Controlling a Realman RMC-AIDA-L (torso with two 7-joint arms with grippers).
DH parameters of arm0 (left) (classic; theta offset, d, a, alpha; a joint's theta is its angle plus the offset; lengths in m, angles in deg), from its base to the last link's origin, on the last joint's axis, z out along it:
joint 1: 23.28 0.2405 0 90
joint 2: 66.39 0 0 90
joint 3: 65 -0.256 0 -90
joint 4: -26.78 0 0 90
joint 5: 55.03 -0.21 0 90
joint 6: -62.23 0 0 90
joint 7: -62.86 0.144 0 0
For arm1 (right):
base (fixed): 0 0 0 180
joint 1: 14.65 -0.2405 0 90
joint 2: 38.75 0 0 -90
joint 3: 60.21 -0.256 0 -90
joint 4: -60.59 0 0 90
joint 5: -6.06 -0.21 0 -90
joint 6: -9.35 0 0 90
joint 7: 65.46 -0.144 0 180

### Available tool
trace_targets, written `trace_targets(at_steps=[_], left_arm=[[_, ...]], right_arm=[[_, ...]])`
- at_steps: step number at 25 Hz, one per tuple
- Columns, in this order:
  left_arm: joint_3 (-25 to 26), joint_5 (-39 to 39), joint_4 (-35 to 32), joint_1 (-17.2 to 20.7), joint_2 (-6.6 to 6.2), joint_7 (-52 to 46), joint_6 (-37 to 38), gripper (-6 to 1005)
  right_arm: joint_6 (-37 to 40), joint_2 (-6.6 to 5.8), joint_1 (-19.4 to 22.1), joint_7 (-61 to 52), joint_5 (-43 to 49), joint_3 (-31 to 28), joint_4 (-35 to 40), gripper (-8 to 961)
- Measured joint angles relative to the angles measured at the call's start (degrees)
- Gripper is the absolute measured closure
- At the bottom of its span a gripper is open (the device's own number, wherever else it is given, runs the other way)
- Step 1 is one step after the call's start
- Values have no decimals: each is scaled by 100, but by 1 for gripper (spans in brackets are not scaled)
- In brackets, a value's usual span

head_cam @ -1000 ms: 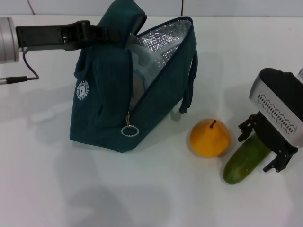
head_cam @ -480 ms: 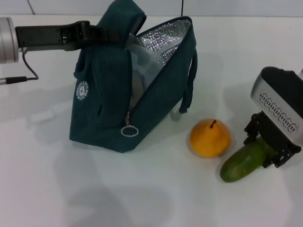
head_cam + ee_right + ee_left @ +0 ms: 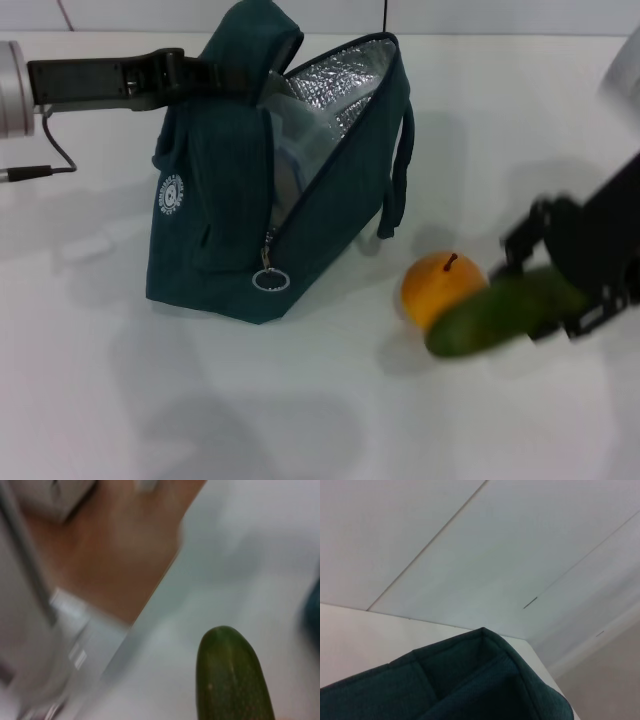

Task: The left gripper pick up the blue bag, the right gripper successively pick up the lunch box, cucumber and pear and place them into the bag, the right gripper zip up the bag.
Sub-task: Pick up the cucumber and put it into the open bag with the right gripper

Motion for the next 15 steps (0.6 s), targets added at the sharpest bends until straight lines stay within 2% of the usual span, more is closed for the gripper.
trace_targets(at_steps=[5,9,12,15], left_arm=[[8,2,-1,7,0,3,-9,935],[9,3,0,1,0,13,-8,934],[1,2,31,-10,-2,77,-8,934],[-19,1,188,-41,-27,128,-4,933]], right_arm=[[160,-37,-142,-575,-755,-1603,-72,368],[-170,-88,-264,-1306,-1405,-2680,-794,368],[-648,-111,-193,-1764,-2153,-3079,-1572,367],[-1255,-114,-31,-1912,-3039,-3137,-2390,367]])
